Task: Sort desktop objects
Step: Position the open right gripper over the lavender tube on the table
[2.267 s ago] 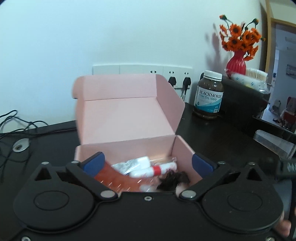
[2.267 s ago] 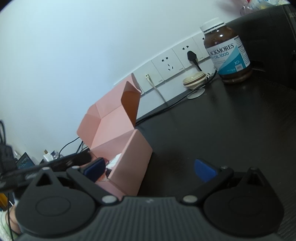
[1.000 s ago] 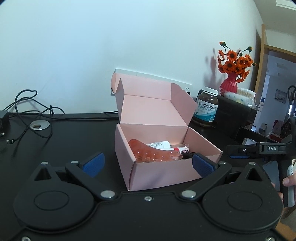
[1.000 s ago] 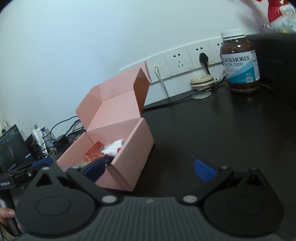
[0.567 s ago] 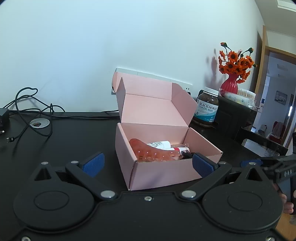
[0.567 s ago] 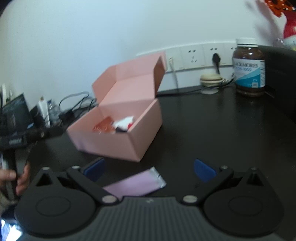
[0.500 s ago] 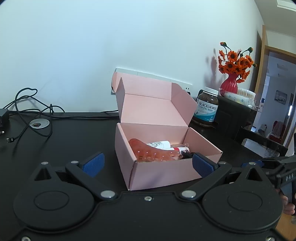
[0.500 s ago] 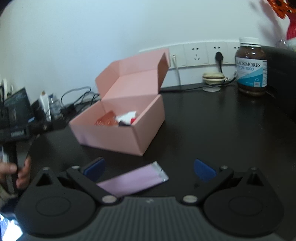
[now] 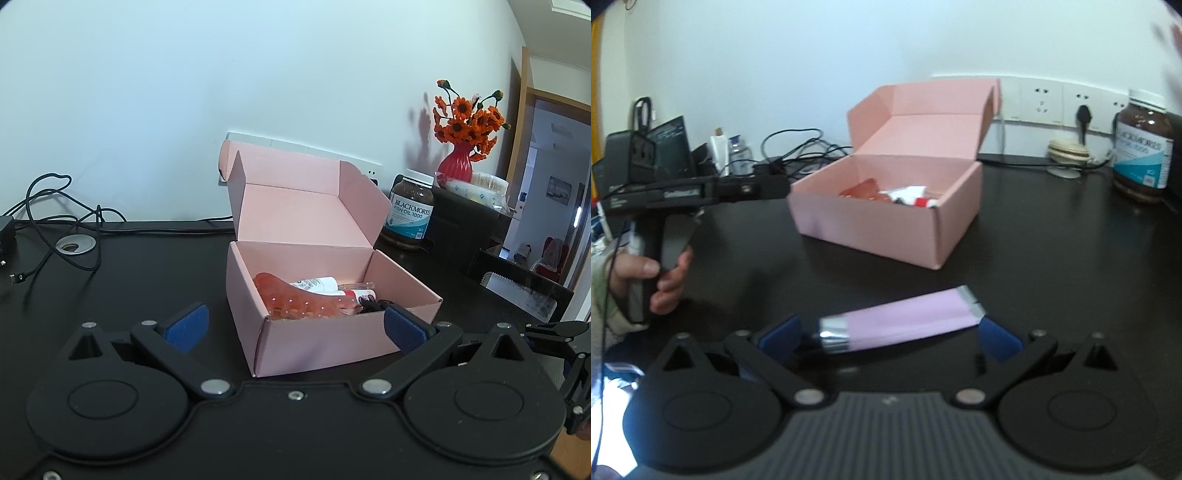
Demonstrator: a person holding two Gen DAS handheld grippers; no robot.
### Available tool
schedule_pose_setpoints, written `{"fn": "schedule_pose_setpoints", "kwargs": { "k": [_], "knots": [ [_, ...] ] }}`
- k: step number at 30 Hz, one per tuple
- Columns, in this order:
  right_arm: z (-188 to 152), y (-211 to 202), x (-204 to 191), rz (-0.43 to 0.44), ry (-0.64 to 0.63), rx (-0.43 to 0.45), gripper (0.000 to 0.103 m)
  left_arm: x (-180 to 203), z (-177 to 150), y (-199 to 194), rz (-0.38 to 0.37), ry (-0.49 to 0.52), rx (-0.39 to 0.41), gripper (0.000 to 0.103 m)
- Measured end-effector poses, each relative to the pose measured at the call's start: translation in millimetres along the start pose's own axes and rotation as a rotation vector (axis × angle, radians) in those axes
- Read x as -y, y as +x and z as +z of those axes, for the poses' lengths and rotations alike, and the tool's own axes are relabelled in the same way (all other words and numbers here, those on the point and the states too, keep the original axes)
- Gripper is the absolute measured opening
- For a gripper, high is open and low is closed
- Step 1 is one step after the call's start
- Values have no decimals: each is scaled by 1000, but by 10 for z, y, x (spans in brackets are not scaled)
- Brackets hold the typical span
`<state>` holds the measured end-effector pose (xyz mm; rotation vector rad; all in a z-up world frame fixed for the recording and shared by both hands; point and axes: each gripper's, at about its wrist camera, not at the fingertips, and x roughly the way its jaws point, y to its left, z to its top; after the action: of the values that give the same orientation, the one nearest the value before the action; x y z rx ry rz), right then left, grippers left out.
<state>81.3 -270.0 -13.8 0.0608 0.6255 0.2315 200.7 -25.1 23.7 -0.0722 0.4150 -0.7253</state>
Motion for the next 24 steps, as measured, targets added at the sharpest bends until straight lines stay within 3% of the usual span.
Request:
{"fn": "schedule_pose_setpoints", "kwargs": {
  "k": [6, 14, 24],
  "knots": [
    [-14, 57, -123, 20, -28, -21, 102, 11, -1, -7, 0, 10, 4, 103],
    [67, 187, -145, -43, -3, -44, 102, 16, -2, -7, -2, 15, 3, 103],
    [179, 232, -256, -13, -60, -51, 102, 19, -5, -11, -3, 18, 4, 103]
  ]
}}
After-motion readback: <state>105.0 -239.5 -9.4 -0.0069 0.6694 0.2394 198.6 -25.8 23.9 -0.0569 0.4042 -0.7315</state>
